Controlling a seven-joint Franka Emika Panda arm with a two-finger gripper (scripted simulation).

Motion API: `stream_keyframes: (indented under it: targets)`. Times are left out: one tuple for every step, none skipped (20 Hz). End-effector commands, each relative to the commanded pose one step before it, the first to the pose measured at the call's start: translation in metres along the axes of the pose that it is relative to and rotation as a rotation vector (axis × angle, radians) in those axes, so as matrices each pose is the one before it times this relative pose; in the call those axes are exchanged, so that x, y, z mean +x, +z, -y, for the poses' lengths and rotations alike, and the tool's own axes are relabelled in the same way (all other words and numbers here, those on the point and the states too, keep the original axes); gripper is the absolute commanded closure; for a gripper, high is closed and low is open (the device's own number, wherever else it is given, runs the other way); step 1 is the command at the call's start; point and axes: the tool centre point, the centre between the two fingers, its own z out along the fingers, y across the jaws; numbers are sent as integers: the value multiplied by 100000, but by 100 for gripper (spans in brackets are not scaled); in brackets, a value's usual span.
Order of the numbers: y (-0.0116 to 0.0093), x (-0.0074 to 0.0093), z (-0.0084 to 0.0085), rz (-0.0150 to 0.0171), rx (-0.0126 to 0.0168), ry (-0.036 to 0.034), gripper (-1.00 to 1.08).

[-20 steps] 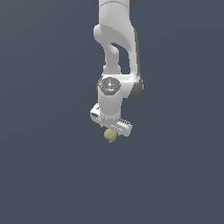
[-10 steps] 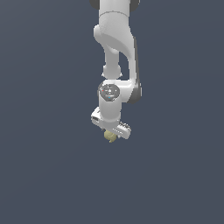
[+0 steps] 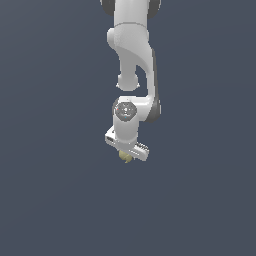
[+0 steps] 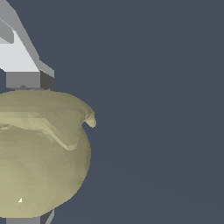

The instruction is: Pick up the object and move it to a goal position.

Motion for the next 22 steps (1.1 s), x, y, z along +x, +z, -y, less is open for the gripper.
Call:
stream_keyframes:
  targets:
    - [67,19,-13,-8,-15,29,108]
    - [0,0,0,0,0,0,108]
    - [0,0,0,0,0,0,108]
    - [0,0,0,0,0,0,108]
    - [0,0,0,0,0,0,108]
    - [0,0,0,0,0,0,108]
    - [0,0,0,0,0,0,108]
    - [-70,-4,41,-46,71,-49,108]
    - [-8,-24,14,0,0,0,108]
    - [-24,-71,42,0,0,0,108]
    - [-39,-118,70,0,0,0,108]
    - [-55,-166,99,0,0,0,108]
    - [-72,-215,128,0,0,0,108]
    - [-89,-266,159,0,0,0,108]
    - [-106,-318,190,0,0,0,108]
    - [-124,-372,223,0,0,0,108]
    - [-144,-429,257,0,0,0,108]
    - [-164,-489,294,0,0,0,108]
    - [-185,-553,333,0,0,0,108]
    - [-207,-617,372,0,0,0,108]
    - [-228,-678,410,0,0,0,108]
    - [-248,-735,446,0,0,0,108]
